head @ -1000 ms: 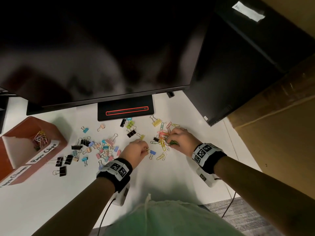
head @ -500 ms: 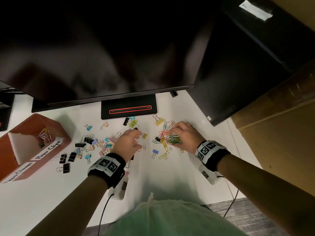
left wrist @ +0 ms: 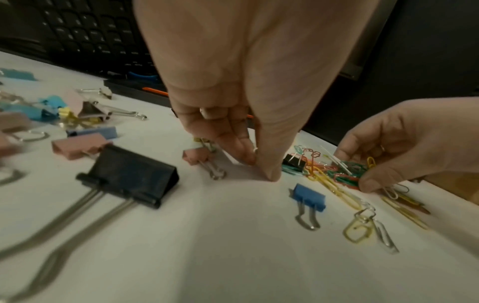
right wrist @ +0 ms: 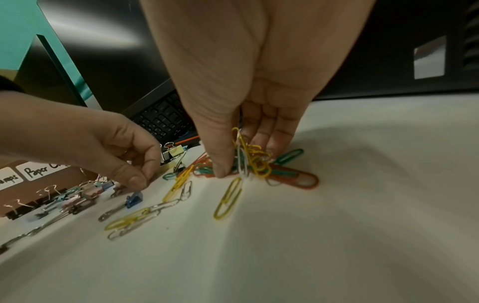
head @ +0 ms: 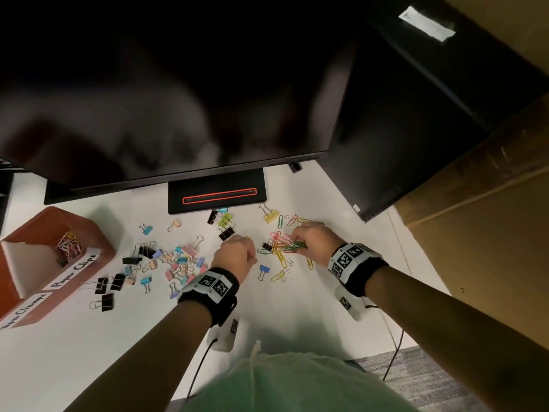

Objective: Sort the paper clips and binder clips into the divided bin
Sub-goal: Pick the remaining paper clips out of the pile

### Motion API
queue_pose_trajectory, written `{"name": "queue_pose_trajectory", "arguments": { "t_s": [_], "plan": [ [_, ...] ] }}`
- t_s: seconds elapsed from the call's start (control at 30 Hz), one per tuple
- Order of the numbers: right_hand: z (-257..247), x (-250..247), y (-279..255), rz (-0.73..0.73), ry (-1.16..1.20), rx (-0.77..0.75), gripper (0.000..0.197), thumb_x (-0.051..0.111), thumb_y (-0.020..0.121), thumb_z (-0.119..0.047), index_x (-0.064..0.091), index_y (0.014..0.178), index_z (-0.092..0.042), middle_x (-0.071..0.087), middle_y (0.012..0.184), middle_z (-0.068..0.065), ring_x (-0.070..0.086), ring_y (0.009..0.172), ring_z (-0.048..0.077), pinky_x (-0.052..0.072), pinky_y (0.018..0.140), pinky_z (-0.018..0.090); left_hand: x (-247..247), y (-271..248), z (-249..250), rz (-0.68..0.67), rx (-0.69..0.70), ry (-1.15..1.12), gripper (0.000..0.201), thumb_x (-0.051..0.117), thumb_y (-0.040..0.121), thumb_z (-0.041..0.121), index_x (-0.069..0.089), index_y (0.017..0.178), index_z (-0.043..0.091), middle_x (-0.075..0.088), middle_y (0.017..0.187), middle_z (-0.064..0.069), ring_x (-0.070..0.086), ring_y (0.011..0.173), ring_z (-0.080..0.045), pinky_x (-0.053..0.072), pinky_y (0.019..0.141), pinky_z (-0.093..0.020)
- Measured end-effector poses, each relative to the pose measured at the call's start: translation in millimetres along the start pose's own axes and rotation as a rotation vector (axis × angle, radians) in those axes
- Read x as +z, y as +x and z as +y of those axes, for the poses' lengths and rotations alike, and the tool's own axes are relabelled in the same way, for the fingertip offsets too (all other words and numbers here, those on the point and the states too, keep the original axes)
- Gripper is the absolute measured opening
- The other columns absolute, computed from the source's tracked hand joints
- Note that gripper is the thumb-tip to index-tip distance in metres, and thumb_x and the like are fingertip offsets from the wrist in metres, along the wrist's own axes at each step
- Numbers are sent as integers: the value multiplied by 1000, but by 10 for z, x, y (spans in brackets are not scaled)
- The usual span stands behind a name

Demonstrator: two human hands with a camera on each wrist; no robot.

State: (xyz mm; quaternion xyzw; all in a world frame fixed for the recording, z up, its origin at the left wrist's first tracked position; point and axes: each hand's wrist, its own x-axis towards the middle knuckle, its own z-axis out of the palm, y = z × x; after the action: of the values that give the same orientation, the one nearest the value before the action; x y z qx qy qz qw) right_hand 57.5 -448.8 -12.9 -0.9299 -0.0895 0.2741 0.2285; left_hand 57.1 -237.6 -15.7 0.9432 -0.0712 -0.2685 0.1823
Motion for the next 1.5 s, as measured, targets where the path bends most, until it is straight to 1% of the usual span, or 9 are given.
{"name": "queue_pose_trajectory", "arguments": {
  "t_s": [0.1, 0.23, 0.47, 0.63, 0.77, 0.93, 1.2, 1.37, 1.5],
  "plan": [
    [5, -23, -1, -22, -9, 3, 30, 61, 88, -21, 61, 117, -13, 58, 116, 8, 55, 106, 25, 47, 93, 33, 16, 7, -6, -25, 83, -70, 11, 62, 84, 15, 61, 95, 13, 59, 84, 2, 62, 84, -22, 52, 79, -32],
    [28, -47, -22, -7, 58, 1, 27, 61, 88, -18, 64, 114, -10, 57, 115, 9, 57, 105, 25, 46, 92, 31, 57, 52, 39, 8, 42, -118, 28, 63, 85, 19, 58, 112, 15, 69, 91, -5, 64, 86, -21, 52, 84, -33],
    [83, -87, -65, 46, 89, -38, 23, 61, 88, -19, 67, 108, -10, 65, 107, 9, 59, 97, 24, 49, 89, 34, 36, 130, 149, 27, 50, 16, 14, 60, 87, 19, 64, 97, 11, 55, 102, -6, 59, 89, -23, 51, 83, -33],
    [149, -141, -95, 74, 118, -27, 25, 62, 89, -21, 66, 112, -12, 66, 110, 8, 59, 101, 22, 49, 91, 33, -20, 87, 59, 15, 51, -121, 9, 63, 84, 16, 58, 91, 13, 65, 93, -3, 62, 85, -20, 51, 80, -30],
    [206, -165, -113, 81, 122, -19, 28, 61, 89, -21, 65, 115, -12, 64, 111, 9, 58, 103, 24, 48, 94, 34, -147, 31, 60, 77, 79, -222, 19, 65, 83, 14, 53, 97, 14, 61, 79, 0, 59, 74, -19, 49, 72, -28],
    [206, -176, -129, 62, 118, -9, 29, 60, 90, -22, 64, 117, -12, 62, 111, 9, 60, 101, 24, 50, 92, 33, -225, 40, 61, 101, 55, -283, 8, 68, 81, 14, 62, 84, 14, 61, 79, 2, 59, 75, -16, 42, 63, -14],
    [151, -172, -125, 26, 110, -21, 29, 58, 91, -21, 64, 118, -14, 61, 114, 7, 59, 103, 22, 49, 94, 31, -242, 73, 5, 133, 71, -232, 19, 65, 83, 12, 69, 102, 13, 64, 96, -6, 56, 79, -13, 42, 76, -19],
    [140, -175, -112, 14, 101, -17, 29, 57, 91, -22, 64, 118, -14, 60, 113, 7, 59, 101, 23, 49, 93, 32, -282, 57, -8, 181, 84, -242, 13, 65, 83, 9, 68, 95, 7, 56, 89, 0, 53, 71, -8, 34, 67, -2],
    [132, -167, -112, 4, 91, -25, 27, 57, 91, -21, 65, 116, -14, 59, 111, 7, 59, 98, 23, 50, 92, 34, -301, 50, -4, 172, 71, -275, 7, 65, 83, 10, 67, 89, 10, 59, 87, 0, 54, 74, -10, 43, 70, -11]
  ]
}}
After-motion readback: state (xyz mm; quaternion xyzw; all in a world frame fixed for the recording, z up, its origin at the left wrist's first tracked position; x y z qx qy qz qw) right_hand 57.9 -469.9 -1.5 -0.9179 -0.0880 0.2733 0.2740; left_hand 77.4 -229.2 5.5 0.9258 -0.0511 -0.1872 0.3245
